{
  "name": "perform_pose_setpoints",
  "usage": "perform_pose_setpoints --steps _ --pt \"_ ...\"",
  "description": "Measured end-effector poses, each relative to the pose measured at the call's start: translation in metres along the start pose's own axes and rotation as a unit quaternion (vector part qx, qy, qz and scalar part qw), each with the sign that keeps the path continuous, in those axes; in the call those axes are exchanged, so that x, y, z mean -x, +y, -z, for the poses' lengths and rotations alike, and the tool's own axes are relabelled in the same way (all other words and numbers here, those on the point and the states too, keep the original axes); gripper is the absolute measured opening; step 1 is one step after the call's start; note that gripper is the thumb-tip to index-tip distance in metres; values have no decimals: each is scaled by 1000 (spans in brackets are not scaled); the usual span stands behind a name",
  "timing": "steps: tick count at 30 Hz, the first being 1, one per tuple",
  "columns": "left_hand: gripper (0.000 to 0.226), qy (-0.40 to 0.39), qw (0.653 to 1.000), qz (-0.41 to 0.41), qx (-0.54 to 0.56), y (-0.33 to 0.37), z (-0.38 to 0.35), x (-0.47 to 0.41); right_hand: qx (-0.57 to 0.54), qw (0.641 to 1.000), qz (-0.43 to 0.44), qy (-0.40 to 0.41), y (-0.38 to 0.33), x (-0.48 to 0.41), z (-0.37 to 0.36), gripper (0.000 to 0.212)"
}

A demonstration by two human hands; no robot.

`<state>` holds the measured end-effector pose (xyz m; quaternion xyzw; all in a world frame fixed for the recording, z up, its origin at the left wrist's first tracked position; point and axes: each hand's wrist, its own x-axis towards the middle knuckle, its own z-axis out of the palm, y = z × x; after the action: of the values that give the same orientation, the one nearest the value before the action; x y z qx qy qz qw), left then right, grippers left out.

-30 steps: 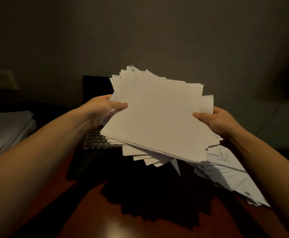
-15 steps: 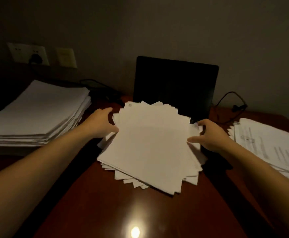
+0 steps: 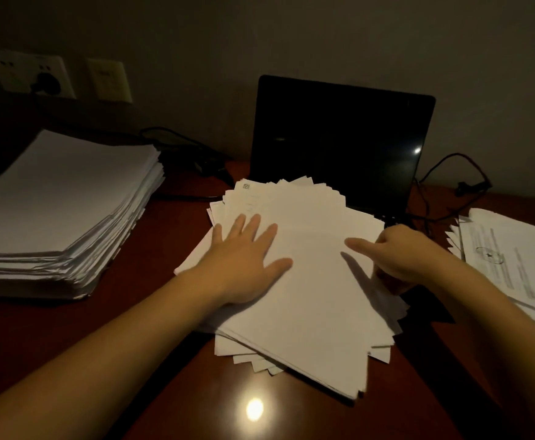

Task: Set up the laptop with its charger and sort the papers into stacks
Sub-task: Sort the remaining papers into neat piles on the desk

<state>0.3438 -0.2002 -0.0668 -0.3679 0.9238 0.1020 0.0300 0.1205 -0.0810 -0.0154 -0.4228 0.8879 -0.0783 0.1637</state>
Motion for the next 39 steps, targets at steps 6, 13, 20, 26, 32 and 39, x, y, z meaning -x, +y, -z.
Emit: perform_pose_setpoints --steps 6,13,20,26,32,39 --pt "62 118 988 29 95 19 5 7 -78 996 30 43 5 5 -15 93" --pt "82 116 867 138 465 10 29 9 -8 997 17 69 17 10 -23 94" --pt "55 52 838 155 521 9 35 9 -39 993 26 107 12 13 -34 91" --pt "12 152 754 89 633 15 24 17 -238 954 74 168 16 7 -39 97" --pt "35 249 606 67 752 8 29 11 -466 860 163 128 13 16 -23 56" --pt "23 236 690 75 680 13 29 17 -471 828 215 215 8 25 -18 10"
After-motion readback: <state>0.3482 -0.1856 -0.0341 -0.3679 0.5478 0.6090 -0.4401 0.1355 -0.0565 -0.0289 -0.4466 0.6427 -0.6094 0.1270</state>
